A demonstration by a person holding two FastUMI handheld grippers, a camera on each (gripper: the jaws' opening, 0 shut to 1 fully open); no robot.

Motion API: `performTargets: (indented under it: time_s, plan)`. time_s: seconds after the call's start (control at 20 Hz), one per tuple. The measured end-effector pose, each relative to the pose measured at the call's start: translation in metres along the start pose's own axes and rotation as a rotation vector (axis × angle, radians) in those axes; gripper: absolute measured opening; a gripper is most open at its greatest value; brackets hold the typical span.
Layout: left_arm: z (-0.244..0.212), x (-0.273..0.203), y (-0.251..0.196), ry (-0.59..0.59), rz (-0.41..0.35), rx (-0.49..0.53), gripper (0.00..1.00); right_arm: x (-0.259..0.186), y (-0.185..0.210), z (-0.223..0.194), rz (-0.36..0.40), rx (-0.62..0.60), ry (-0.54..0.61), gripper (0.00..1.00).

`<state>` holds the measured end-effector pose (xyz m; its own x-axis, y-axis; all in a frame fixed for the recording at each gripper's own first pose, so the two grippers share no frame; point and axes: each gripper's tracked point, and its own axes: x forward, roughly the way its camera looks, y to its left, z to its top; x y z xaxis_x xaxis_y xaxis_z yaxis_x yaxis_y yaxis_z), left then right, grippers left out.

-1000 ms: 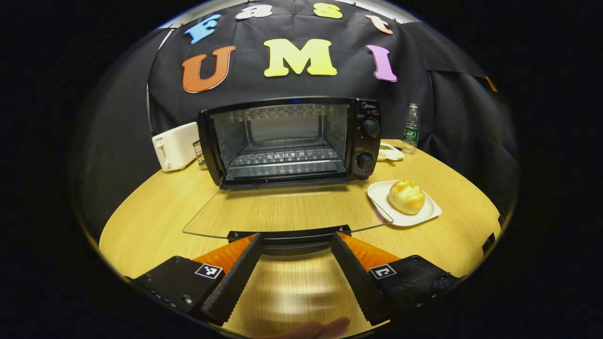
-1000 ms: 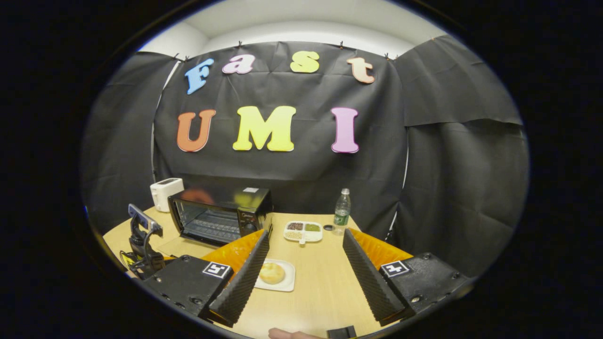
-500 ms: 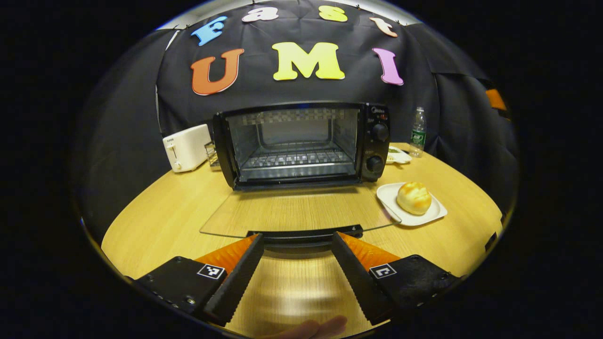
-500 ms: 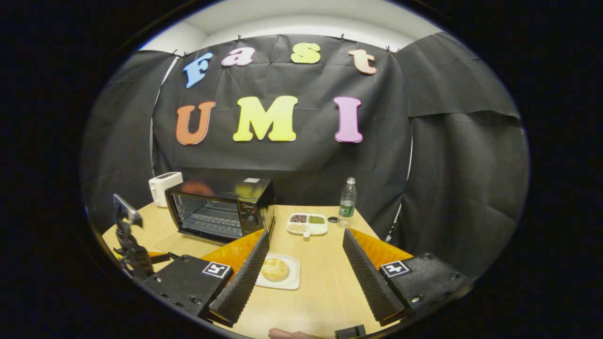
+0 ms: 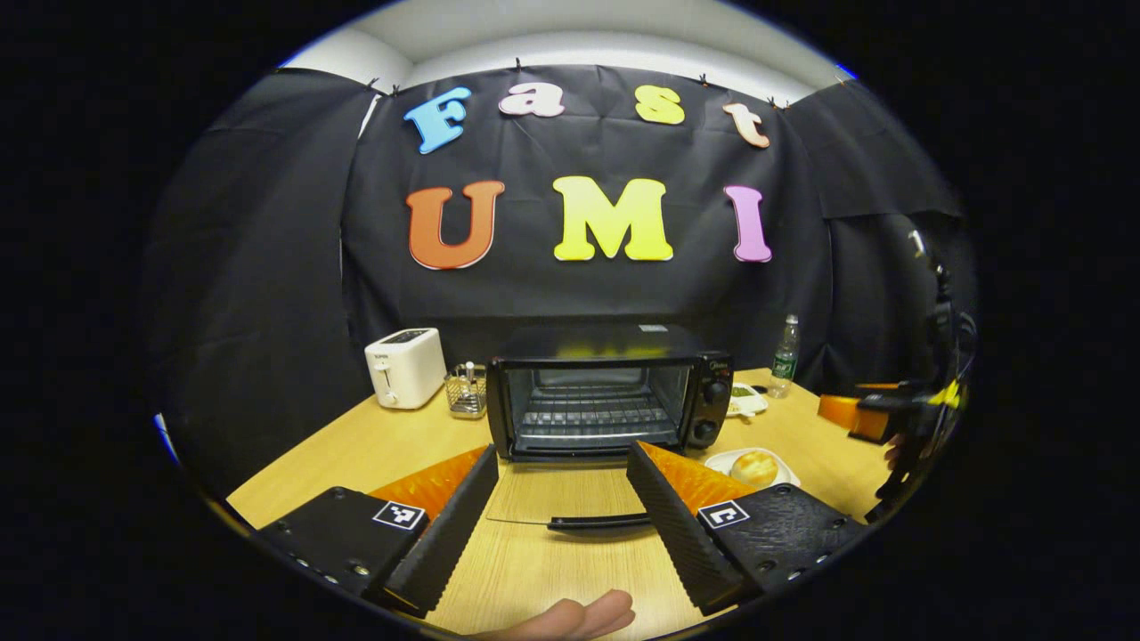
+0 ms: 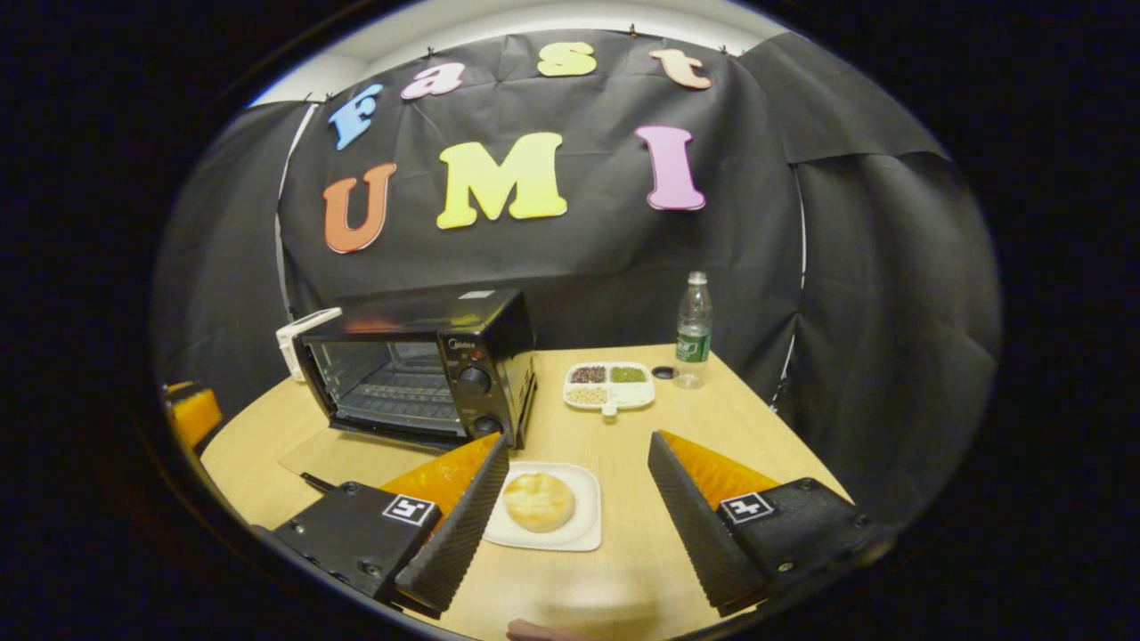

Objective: Open the electric oven with the left hand, put the food in, and close the electric oven.

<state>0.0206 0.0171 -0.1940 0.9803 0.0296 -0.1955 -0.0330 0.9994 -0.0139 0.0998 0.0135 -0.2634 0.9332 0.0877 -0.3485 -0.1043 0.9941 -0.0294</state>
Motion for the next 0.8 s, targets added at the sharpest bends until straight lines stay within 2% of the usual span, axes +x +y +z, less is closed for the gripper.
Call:
performTargets:
  time_s: [0.1, 0.15, 0.2, 0.25, 0.3, 0.5, 0.55, 0.6, 0.7, 0.75, 0.8]
  plan:
    - [0.024, -0.011, 0.01, -0.034, 0.024, 0.008, 0.96, 0.015, 0.005, -0.014, 0.008, -0.012, 0.024, 1.0]
    - [0.035, -0.018, 0.012, -0.049, 0.029, 0.008, 0.96, 0.021, 0.009, -0.021, 0.015, -0.013, 0.038, 0.95]
    - [0.049, -0.024, 0.014, -0.074, 0.031, 0.009, 0.95, 0.027, 0.012, -0.028, 0.024, -0.012, 0.054, 1.0]
    - [0.061, -0.03, 0.015, -0.094, 0.032, 0.012, 0.96, 0.032, 0.017, -0.034, 0.035, -0.012, 0.069, 0.96]
    - [0.069, -0.035, 0.015, -0.107, 0.032, 0.016, 0.96, 0.038, 0.022, -0.04, 0.045, -0.013, 0.083, 1.0]
    - [0.087, -0.053, 0.031, -0.115, 0.079, 0.05, 0.96, 0.059, 0.035, -0.066, 0.071, -0.017, 0.147, 1.0]
    - [0.092, -0.056, 0.035, -0.125, 0.094, 0.055, 0.96, 0.064, 0.036, -0.073, 0.071, -0.017, 0.169, 0.95]
    - [0.094, -0.06, 0.038, -0.13, 0.106, 0.054, 0.95, 0.067, 0.038, -0.08, 0.071, -0.022, 0.185, 1.0]
    - [0.096, -0.066, 0.037, -0.133, 0.098, 0.042, 0.95, 0.073, 0.04, -0.088, 0.062, -0.058, 0.197, 1.0]
    - [0.094, -0.068, 0.033, -0.122, 0.08, 0.03, 1.0, 0.076, 0.038, -0.091, 0.049, -0.064, 0.203, 1.0]
    - [0.092, -0.068, 0.032, -0.113, 0.067, 0.017, 0.95, 0.079, 0.036, -0.095, 0.04, -0.062, 0.216, 1.0]
